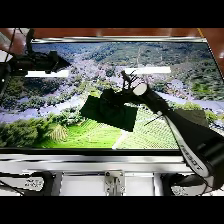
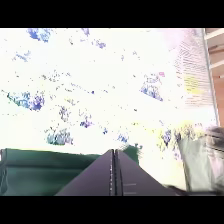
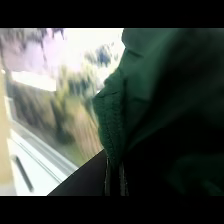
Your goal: Fold the shirts.
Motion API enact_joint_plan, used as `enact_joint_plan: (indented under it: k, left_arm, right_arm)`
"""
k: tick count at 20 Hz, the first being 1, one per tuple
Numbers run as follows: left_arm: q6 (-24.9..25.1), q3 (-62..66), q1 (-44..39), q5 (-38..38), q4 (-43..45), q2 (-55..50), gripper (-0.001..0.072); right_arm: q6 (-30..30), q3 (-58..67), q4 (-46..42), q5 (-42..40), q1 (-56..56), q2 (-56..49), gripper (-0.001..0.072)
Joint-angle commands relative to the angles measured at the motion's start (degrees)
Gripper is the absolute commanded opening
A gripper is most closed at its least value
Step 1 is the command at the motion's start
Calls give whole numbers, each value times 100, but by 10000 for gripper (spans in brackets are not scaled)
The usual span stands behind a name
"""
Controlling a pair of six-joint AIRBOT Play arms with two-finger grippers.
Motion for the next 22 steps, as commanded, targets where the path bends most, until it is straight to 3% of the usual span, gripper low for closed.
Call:
enact_joint_plan:
  k: [1,3,4,5,6,9,11,13,16,18,19,20,22]
  left_arm:
    - [223,-2,205,-586,44,214,36]
    - [245,-4,131,-575,44,205,36]
    - [245,-4,87,-535,44,201,36]
    - [243,-4,35,-485,44,201,36]
    - [243,-4,-15,-446,44,201,36]
    - [243,-4,-107,-450,44,201,36]
    - [243,-4,-107,-466,44,201,36]
    - [245,-4,-50,-498,48,201,36]
    - [243,-2,146,-706,538,216,36]
    - [240,-2,295,-988,1088,216,36]
    - [238,-2,350,-1115,1325,216,36]
    - [238,-2,380,-1207,1486,216,36]
    - [236,-2,391,-1268,1565,216,36]
  right_arm:
    - [-651,7,1978,-1058,380,-846,49]
    - [-898,7,2455,-1128,376,-896,75]
    - [-896,7,2498,-1132,376,-892,218]
    - [-898,7,2505,-1084,376,-892,445]
    - [-957,7,2516,-1019,374,-890,570]
    - [-1443,4,2741,-638,212,-841,569]
    - [-1436,4,2332,63,-131,-704,568]
    - [-1054,4,1370,872,-627,-417,568]
    - [-109,4,-798,1980,-1543,219,570]
    - [629,4,-2658,2977,-2111,529,679]
    - [719,0,-3342,3582,-2341,570,679]
    - [708,-74,-3685,4017,-2535,566,679]
    - [592,-533,-3405,3842,-2723,566,679]
